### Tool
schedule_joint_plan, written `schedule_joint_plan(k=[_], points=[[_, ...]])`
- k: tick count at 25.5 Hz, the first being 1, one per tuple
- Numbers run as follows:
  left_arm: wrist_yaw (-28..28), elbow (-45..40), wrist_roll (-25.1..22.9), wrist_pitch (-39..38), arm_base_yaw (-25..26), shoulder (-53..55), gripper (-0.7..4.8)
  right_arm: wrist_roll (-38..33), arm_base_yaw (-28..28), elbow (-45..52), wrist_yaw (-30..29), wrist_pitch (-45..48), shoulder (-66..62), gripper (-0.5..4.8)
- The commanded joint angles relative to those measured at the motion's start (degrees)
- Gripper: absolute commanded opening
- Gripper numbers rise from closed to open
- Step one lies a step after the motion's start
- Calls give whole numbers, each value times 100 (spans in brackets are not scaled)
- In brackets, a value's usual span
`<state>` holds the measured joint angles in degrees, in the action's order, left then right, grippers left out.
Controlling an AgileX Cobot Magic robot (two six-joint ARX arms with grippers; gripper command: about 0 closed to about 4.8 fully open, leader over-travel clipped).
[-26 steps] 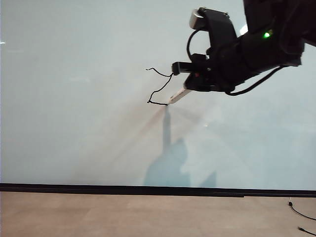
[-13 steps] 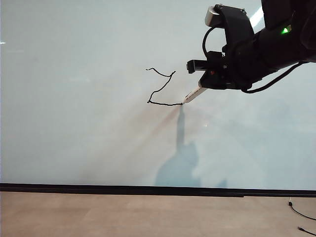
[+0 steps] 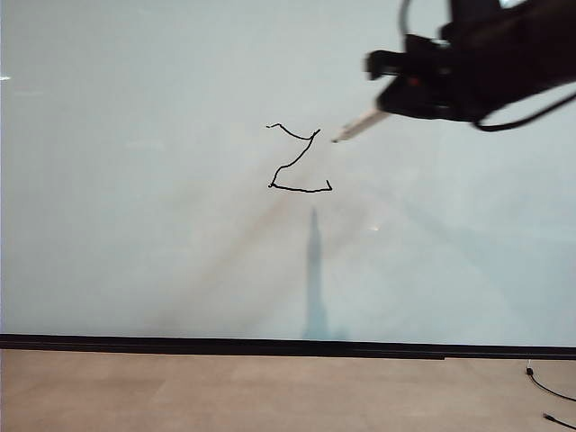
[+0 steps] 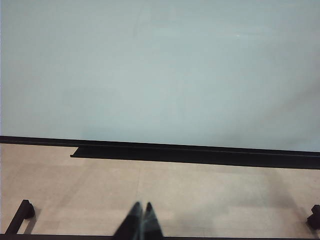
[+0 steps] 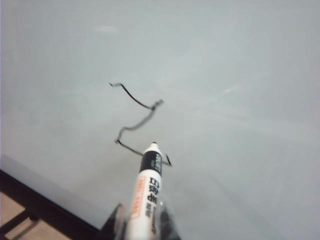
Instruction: Pick up the pen on the shelf to the right of the whiteboard and write the letter Z.
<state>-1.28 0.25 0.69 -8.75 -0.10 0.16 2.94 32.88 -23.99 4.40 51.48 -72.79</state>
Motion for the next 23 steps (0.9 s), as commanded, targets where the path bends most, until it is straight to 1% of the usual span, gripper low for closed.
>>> schedule_joint_plan(k=[1, 9, 16, 19, 23], points=[[-2, 13, -24, 63, -2, 2, -5, 201, -118, 483, -247, 63, 564, -9], [0, 13, -24, 63, -2, 2, -4, 267, -396, 1541, -267, 70, 1626, -9], [-2, 13, -24, 63, -2, 2, -4, 269, -472, 2214, -153, 63, 2417, -9], [0, 13, -24, 63, -2, 2, -5, 269, -472, 2385, -85, 63, 2638, -8], [-2, 13, -24, 63, -2, 2, -4, 269, -476, 2396, -68, -415, 2938, -8]])
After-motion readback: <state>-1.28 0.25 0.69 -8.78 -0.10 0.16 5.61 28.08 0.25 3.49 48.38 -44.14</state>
